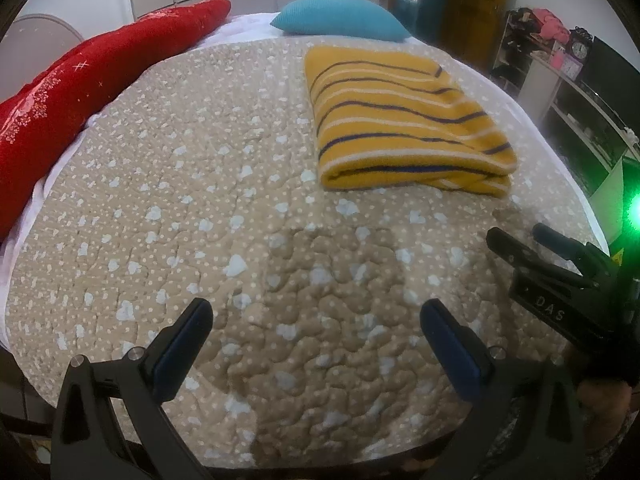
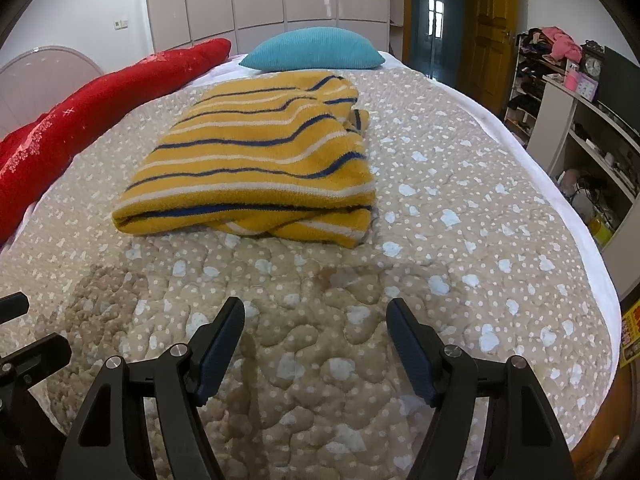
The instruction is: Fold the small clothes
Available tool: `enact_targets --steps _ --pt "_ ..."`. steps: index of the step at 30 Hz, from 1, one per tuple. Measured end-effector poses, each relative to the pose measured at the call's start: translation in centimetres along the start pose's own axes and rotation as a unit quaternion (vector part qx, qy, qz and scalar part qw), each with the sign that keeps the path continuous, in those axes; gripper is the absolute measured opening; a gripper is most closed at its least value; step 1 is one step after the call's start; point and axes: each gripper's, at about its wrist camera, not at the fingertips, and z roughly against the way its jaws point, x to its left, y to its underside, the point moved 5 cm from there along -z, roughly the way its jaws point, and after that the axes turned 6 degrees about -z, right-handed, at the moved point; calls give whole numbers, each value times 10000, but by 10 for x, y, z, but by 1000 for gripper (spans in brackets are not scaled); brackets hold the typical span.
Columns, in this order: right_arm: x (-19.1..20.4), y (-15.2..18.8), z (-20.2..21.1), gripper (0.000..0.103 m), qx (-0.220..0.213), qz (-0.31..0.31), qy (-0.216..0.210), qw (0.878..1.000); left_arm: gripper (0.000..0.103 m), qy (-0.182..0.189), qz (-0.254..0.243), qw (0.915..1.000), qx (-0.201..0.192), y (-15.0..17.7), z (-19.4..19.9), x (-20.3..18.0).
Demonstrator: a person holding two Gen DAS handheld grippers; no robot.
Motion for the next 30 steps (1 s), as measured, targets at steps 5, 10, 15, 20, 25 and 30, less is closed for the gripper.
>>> enact_targets --steps 5,10,15,20,25,30 --pt "1 0 10 77 -103 22 -24 9999 103 -36 -40 10000 -63 1 6 -2" --pt "1 2 21 77 -234 66 -36 9997 103 -54 -65 9998 -157 2 12 -6" --pt "-1 2 29 77 -329 33 -69 9994 103 -104 -103 9994 -297 3 20 -9" --pt "-4 3 33 78 -382 4 -90 9992 103 -122 -151 9993 -306 3 21 -12" --pt "-6 3 33 78 -385 -11 -109 9992 103 -107 -180 9995 -239 4 16 -14" --pt "-7 2 30 78 -386 -43 -118 9992 103 -102 -178 9997 -139 5 8 -13"
